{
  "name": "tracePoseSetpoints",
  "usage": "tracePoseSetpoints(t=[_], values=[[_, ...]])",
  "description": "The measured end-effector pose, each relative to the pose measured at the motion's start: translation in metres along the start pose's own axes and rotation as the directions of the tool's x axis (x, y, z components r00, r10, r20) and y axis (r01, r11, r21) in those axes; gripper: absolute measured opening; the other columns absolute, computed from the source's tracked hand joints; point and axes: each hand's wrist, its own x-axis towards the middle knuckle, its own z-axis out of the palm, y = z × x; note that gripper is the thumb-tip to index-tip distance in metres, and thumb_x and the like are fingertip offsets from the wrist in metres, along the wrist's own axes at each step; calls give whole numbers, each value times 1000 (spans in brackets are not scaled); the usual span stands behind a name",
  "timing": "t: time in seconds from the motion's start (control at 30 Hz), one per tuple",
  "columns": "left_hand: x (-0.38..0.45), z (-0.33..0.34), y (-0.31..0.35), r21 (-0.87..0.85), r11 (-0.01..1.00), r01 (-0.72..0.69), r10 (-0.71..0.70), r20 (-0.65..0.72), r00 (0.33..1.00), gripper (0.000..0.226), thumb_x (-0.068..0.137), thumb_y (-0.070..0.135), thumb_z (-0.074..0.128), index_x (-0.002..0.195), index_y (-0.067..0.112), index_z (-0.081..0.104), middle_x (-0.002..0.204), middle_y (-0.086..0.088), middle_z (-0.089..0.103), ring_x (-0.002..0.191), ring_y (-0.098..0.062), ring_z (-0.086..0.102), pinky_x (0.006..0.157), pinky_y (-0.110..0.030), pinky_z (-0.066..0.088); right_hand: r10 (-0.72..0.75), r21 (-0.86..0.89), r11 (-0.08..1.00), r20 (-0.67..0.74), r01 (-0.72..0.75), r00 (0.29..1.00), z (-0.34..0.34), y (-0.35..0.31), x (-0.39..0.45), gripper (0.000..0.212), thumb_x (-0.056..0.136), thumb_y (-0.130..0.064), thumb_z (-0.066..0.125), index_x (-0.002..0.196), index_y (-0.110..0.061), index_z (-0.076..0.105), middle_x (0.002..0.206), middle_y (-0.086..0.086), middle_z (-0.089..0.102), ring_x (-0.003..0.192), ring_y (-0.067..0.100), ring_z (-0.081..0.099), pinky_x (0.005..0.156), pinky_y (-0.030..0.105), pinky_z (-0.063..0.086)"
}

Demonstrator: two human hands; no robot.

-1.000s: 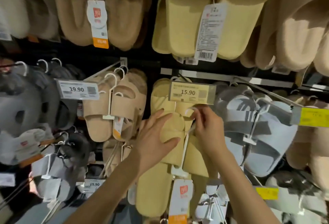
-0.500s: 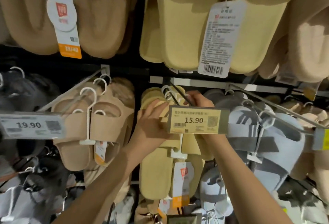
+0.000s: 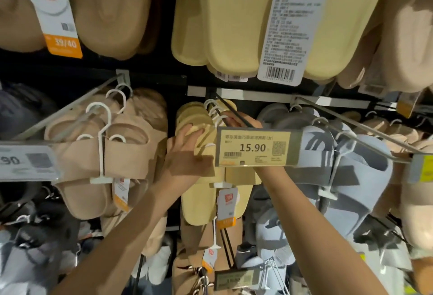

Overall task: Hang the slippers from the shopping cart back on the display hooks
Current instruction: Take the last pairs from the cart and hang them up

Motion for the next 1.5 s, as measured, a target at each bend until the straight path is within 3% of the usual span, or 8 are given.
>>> tracePoseSetpoints(t=[0.17, 0.23, 0.3, 0.5, 0.7, 0.93, 1.2, 1.5], values=[[-21, -16, 21, -102, 994, 32, -34, -20, 999, 78, 69, 58, 46, 140, 26, 37, 149, 1, 26, 131, -27, 27, 102, -26, 19, -102, -13, 995, -60, 101, 993, -3, -18, -16, 26, 99, -18, 39, 115, 0, 49, 111, 10, 51, 116, 32, 48, 91, 34, 41], [-32, -18, 26, -123, 992, 39, -47, -64, 997, 63, 77, 47, 56, 134, 23, 47, 144, -6, 38, 128, -31, 35, 105, -36, 30, -396, -34, 916, -240, 400, 886, -6, -26, -29, 21, 93, -9, 49, 104, 9, 54, 100, 24, 59, 99, 32, 57, 74, 29, 47], [-47, -21, 38, -161, 982, 96, -93, 24, 995, 48, 86, 45, 54, 127, 22, 54, 134, -9, 50, 122, -30, 45, 101, -41, 39, -554, -166, 830, -362, 533, 750, -14, -24, -47, 12, 87, -11, 52, 93, -6, 62, 88, 12, 63, 82, 15, 59, 68, 20, 47], [-94, -26, 101, -191, 973, -130, 157, 132, 979, 37, 89, 37, 55, 123, 23, 57, 126, 0, 55, 118, -20, 46, 97, -33, 40, -612, -451, 783, -436, 428, 660, -41, 22, -107, 26, 87, -16, 58, 110, -6, 58, 102, 11, 61, 95, 28, 57, 73, 21, 35], [-156, 2, 188, -294, 861, -415, 476, 177, 862, 36, 87, 45, 50, 113, 25, 62, 116, 8, 59, 109, -17, 54, 91, -22, 35, -489, -431, 864, -600, 259, 633, -83, 86, -237, 28, 85, -23, 56, 110, -9, 61, 102, 6, 64, 94, 22, 59, 77, 25, 44], [-241, 32, 291, -563, 559, -608, 808, 205, 553, 39, 79, 45, 45, 104, 23, 66, 106, 7, 64, 100, -18, 57, 84, -25, 41, -246, -367, 894, -880, -255, 405, -103, 149, -398, 27, 81, -23, 61, 105, -12, 63, 102, 2, 67, 95, 22, 63, 78, 21, 43], [-385, 39, 356, -805, 122, -581, 988, 155, -7, 45, 80, 45, 43, 103, 16, 68, 102, -3, 69, 95, -26, 63, 82, -33, 47, -33, -2, 706, -999, -708, -30, -29, 173, -583, 27, 83, -22, 57, 101, -4, 64, 96, 10, 68, 88, 28, 64, 79, 26, 43], [-573, 12, 382, -936, -167, -311, 899, -14, -438, 31, 85, 33, 54, 107, 15, 67, 106, -4, 68, 100, -26, 61, 87, -34, 44, 1, 480, 375, -856, -793, -518, 84, 140, -744, 23, 82, -17, 61, 102, -5, 65, 98, 9, 69, 91, 25, 64, 81, 25, 43]])
